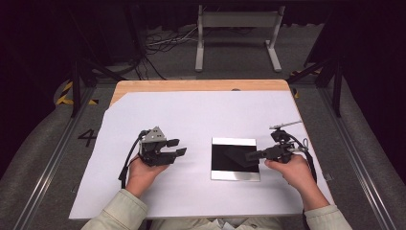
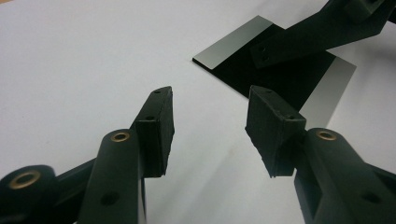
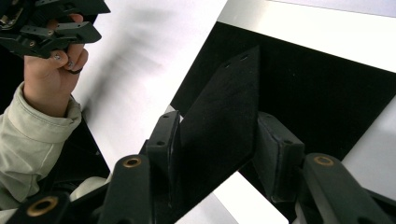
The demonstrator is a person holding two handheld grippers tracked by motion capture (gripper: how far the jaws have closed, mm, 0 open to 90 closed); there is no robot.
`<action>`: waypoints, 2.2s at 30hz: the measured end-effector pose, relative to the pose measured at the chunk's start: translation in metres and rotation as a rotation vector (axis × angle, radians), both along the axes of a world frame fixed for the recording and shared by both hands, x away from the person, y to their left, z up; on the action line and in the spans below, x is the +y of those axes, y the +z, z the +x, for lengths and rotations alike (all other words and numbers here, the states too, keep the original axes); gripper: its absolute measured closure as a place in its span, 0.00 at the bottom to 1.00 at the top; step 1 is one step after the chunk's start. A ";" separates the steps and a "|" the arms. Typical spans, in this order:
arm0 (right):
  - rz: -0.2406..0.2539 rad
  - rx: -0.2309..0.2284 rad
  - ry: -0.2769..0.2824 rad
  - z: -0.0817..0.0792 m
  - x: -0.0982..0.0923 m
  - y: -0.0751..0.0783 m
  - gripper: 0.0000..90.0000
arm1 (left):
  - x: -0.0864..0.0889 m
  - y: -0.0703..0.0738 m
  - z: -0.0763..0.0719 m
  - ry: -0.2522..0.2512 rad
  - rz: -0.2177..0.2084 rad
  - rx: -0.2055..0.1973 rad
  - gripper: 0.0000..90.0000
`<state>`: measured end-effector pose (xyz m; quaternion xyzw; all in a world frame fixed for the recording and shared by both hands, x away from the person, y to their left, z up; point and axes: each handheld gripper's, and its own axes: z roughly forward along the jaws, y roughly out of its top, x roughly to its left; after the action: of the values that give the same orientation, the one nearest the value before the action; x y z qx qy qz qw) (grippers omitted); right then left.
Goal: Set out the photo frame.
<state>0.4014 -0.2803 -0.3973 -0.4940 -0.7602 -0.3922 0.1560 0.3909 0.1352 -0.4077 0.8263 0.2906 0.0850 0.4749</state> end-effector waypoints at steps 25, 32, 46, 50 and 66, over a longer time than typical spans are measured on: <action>-0.030 -0.043 0.035 -0.009 0.003 0.017 0.80 | 0.001 0.000 0.000 0.002 0.002 -0.001 0.57; -0.028 -0.060 0.055 -0.011 0.004 0.021 0.84 | 0.001 0.001 -0.001 0.006 0.000 -0.006 0.58; 0.016 -0.072 0.093 -0.014 0.004 0.026 0.91 | 0.001 0.001 -0.001 0.008 -0.002 -0.008 0.57; 0.048 -0.071 0.112 -0.016 0.005 0.029 0.94 | 0.001 0.001 -0.001 0.009 0.002 -0.011 0.57; 0.125 -0.094 0.143 -0.021 0.012 0.035 0.98 | 0.001 0.001 -0.002 0.010 0.000 -0.010 0.58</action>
<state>0.3803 -0.2679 -0.3621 -0.4087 -0.7741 -0.4494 0.1784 0.3892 0.1357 -0.4068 0.8243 0.2921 0.0913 0.4762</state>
